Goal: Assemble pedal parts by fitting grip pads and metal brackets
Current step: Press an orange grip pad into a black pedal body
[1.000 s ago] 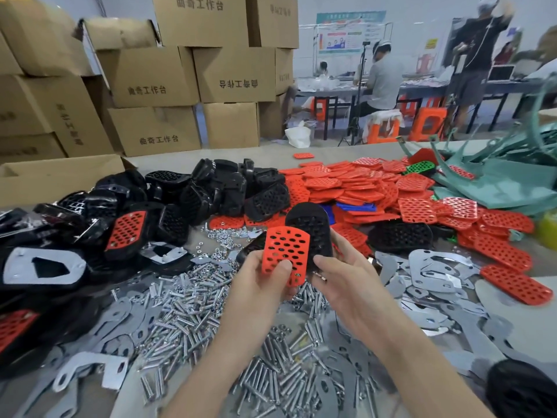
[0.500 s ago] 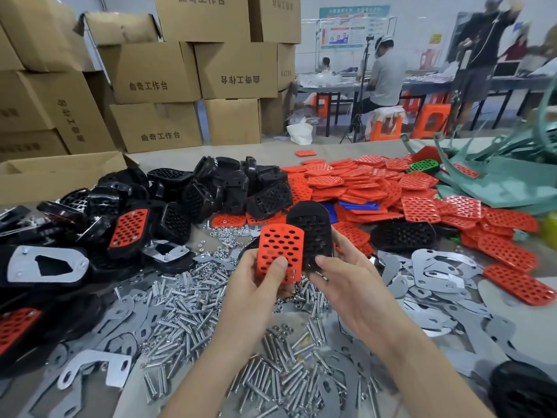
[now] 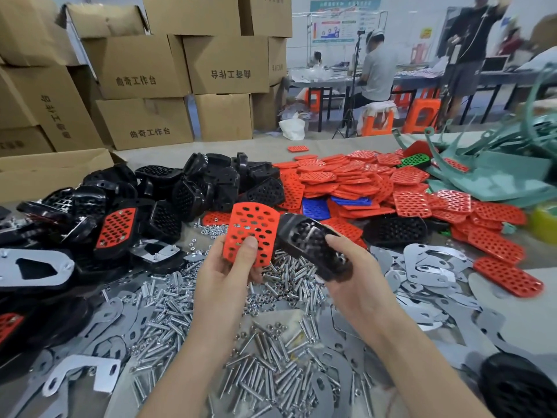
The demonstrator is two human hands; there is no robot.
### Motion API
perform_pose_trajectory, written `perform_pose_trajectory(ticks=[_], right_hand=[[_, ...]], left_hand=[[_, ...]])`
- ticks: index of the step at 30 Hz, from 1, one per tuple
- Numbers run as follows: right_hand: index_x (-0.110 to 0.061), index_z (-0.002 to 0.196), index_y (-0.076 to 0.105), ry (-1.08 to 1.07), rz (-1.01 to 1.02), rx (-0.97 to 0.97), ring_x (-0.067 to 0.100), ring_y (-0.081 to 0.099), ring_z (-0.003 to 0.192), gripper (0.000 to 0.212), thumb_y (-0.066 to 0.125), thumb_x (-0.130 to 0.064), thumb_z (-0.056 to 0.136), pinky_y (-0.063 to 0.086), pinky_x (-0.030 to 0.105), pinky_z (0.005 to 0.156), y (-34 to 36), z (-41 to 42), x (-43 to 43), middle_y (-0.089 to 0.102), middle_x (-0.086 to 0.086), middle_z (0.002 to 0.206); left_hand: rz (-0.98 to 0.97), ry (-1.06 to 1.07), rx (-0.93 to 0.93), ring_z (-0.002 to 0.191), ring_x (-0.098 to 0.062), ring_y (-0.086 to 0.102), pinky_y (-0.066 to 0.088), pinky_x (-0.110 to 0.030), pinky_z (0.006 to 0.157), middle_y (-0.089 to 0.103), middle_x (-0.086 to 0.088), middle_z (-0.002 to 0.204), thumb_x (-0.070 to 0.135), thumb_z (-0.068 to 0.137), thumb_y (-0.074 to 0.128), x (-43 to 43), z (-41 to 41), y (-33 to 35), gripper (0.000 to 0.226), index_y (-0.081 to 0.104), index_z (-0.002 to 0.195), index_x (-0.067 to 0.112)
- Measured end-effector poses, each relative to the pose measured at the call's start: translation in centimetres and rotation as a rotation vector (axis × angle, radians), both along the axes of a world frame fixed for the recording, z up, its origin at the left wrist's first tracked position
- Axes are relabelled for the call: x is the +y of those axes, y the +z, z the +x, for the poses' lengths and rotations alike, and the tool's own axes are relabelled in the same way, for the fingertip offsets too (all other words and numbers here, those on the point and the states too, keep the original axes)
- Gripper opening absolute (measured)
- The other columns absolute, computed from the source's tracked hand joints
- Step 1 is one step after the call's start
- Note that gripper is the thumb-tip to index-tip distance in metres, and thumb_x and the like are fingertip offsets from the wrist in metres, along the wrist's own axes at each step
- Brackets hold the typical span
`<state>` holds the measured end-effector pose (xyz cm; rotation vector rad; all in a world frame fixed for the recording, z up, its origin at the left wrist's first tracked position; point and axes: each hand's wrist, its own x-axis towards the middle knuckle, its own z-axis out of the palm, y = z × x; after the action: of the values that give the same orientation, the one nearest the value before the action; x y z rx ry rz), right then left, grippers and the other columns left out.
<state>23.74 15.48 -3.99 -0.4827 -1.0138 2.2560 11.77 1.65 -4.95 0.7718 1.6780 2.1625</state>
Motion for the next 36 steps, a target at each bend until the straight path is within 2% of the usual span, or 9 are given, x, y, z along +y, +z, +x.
perform_pose_trajectory(ticks=[3, 9, 11, 14, 19, 23, 26, 29, 36], right_hand=[[-0.02, 0.083, 0.084, -0.041, 0.02, -0.045, 0.008, 0.073, 0.076, 0.013, 0.072, -0.023, 0.08, 0.055, 0.02, 0.062, -0.2, 0.2, 0.3, 0.078, 0.003, 0.094], [-0.016, 0.103, 0.078, -0.028, 0.073, -0.047, 0.019, 0.076, 0.083, 0.032, 0.078, -0.017, 0.072, 0.061, 0.031, 0.066, -0.3, 0.2, 1.0, 0.078, 0.011, 0.101], [-0.01, 0.118, 0.07, 0.017, 0.117, -0.086, 0.02, 0.074, 0.088, 0.046, 0.08, -0.02, 0.074, 0.061, 0.034, 0.074, -0.3, 0.2, 1.0, 0.075, 0.016, 0.107], [-0.004, 0.126, 0.067, 0.079, 0.21, -0.153, 0.023, 0.072, 0.099, 0.056, 0.08, -0.03, 0.078, 0.061, 0.032, 0.079, -0.1, 0.5, 0.9, 0.072, 0.023, 0.122], [-0.012, 0.127, 0.071, 0.147, 0.228, -0.223, 0.027, 0.07, 0.105, 0.064, 0.079, -0.048, 0.075, 0.051, 0.041, 0.089, 0.0, 1.1, 0.9, 0.073, 0.015, 0.127], [-0.007, 0.135, 0.066, 0.2, 0.145, -0.067, 0.031, 0.058, 0.115, 0.051, 0.071, -0.03, 0.09, 0.043, 0.042, 0.096, 0.2, 1.1, 0.7, 0.062, 0.022, 0.141], [-0.005, 0.14, 0.06, 0.223, 0.127, -0.009, 0.03, 0.062, 0.115, 0.051, 0.065, -0.017, 0.09, 0.051, 0.039, 0.095, 0.0, 0.5, 0.1, 0.061, 0.023, 0.142], [-0.003, 0.139, 0.059, 0.214, 0.122, 0.025, 0.035, 0.065, 0.121, 0.047, 0.06, -0.023, 0.096, 0.054, 0.048, 0.102, -0.3, 0.1, -0.6, 0.065, 0.022, 0.138], [0.001, 0.132, 0.066, 0.11, 0.117, 0.014, 0.033, 0.069, 0.12, 0.057, 0.057, -0.044, 0.097, 0.06, 0.039, 0.095, -0.6, 0.2, -0.9, 0.071, 0.019, 0.129]], left_hand=[[0.005, -0.032, 0.008, 0.069, -0.007, 0.063, 0.05, -0.033, 0.072, 0.075, 0.005, 0.09, 0.065, 0.076, 0.071, -0.3, 0.3, 0.4, 0.039, 0.071, 0.104, 0.039], [-0.003, -0.069, 0.078, 0.088, -0.005, 0.07, 0.048, -0.026, 0.083, 0.076, 0.008, 0.1, 0.053, 0.087, 0.068, -0.3, 0.8, 0.8, 0.023, 0.069, 0.105, 0.039], [0.011, -0.115, 0.078, 0.105, -0.01, 0.07, 0.049, -0.026, 0.09, 0.075, 0.005, 0.112, 0.049, 0.085, 0.069, -0.4, 0.7, 0.9, 0.028, 0.071, 0.109, 0.035], [0.002, -0.226, 0.075, 0.114, -0.014, 0.068, 0.052, -0.022, 0.092, 0.074, 0.001, 0.119, 0.047, 0.085, 0.073, -0.5, 0.6, 1.0, 0.032, 0.073, 0.113, 0.032], [-0.125, -0.346, 0.037, 0.112, -0.023, 0.069, 0.048, -0.045, 0.102, 0.075, -0.004, 0.116, 0.051, 0.081, 0.073, -0.3, 0.9, 0.4, 0.034, 0.074, 0.11, 0.032], [-0.111, -0.285, -0.089, 0.098, -0.024, 0.074, 0.056, -0.045, 0.092, 0.076, -0.01, 0.109, 0.041, 0.087, 0.073, 0.0, 0.7, 0.3, 0.019, 0.076, 0.103, 0.031], [-0.034, -0.248, -0.246, 0.094, -0.026, 0.075, 0.061, -0.034, 0.074, 0.075, -0.016, 0.111, 0.029, 0.082, 0.071, 0.0, 0.5, 0.5, 0.029, 0.074, 0.109, 0.021], [-0.023, -0.277, -0.289, 0.092, -0.027, 0.075, 0.06, -0.031, 0.068, 0.075, -0.015, 0.111, 0.028, 0.084, 0.069, 0.0, 1.0, 0.6, 0.034, 0.07, 0.117, 0.019], [-0.003, -0.216, -0.305, 0.092, -0.022, 0.074, 0.061, -0.032, 0.071, 0.076, -0.01, 0.108, 0.023, 0.089, 0.062, 0.4, 1.3, 0.5, 0.031, 0.063, 0.116, 0.008]])
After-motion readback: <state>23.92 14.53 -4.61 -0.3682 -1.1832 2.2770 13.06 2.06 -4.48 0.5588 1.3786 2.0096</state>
